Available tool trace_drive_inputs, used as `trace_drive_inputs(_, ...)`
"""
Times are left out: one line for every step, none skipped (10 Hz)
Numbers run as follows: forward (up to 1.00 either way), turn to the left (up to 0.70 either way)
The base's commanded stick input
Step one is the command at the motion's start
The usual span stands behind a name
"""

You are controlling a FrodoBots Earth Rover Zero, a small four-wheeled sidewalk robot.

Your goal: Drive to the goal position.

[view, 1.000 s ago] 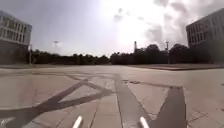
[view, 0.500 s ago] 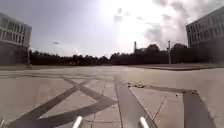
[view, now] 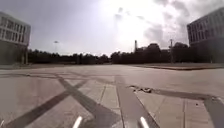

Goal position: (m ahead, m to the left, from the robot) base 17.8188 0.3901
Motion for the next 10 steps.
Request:
trace_drive_inputs(1.0, 0.01)
trace_drive_inputs(1.0, 0.0)
trace_drive_inputs(1.0, -0.01)
trace_drive_inputs(1.0, -0.01)
trace_drive_inputs(1.0, -0.01)
trace_drive_inputs(1.0, -0.01)
trace_drive_inputs(1.0, -0.01)
trace_drive_inputs(1.0, -0.01)
trace_drive_inputs(1.0, -0.01)
trace_drive_inputs(1.0, -0.01)
